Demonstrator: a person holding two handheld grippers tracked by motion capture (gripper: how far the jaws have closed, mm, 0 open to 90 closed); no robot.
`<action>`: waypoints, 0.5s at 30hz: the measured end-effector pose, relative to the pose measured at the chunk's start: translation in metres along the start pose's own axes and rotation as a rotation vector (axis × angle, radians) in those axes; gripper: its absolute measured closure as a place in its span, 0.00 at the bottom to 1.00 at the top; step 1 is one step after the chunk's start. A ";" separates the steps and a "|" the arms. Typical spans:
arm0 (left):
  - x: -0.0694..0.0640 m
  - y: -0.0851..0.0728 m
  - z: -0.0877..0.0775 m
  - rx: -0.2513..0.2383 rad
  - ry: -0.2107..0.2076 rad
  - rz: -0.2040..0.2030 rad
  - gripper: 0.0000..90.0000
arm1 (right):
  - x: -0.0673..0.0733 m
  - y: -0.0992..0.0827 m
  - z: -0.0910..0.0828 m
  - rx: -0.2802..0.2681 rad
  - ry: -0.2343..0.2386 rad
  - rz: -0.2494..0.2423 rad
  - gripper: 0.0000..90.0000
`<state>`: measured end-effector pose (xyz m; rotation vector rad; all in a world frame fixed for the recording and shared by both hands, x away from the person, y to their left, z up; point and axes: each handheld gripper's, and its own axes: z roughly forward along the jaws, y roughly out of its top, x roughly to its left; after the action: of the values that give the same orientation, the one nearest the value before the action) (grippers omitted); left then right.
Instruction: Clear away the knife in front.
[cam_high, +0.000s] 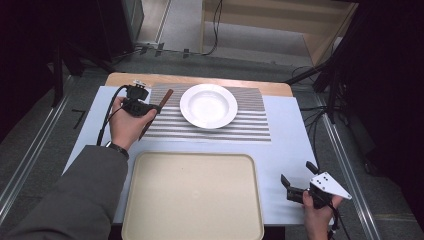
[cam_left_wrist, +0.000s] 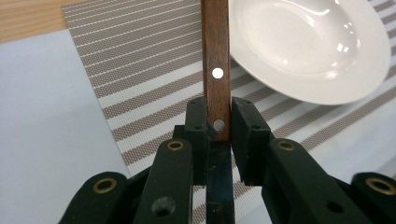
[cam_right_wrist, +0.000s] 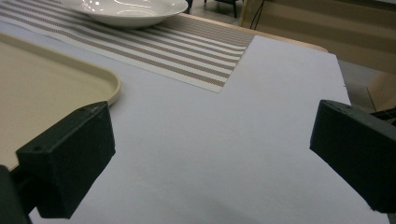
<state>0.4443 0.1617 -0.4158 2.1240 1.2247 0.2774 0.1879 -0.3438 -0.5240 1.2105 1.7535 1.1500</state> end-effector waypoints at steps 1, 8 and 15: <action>-0.002 -0.002 -0.002 -0.004 -0.008 0.000 0.85 | 0.000 0.000 0.000 0.001 0.000 -0.001 0.00; -0.016 -0.012 -0.016 -0.020 -0.036 0.029 0.85 | 0.000 0.000 0.000 0.003 0.000 -0.002 0.00; -0.028 -0.026 -0.027 -0.016 -0.057 0.063 0.85 | 0.000 0.000 0.000 0.003 -0.001 -0.006 0.00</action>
<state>0.3978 0.1589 -0.4078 2.1448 1.1209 0.2517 0.1881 -0.3433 -0.5240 1.2068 1.7577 1.1429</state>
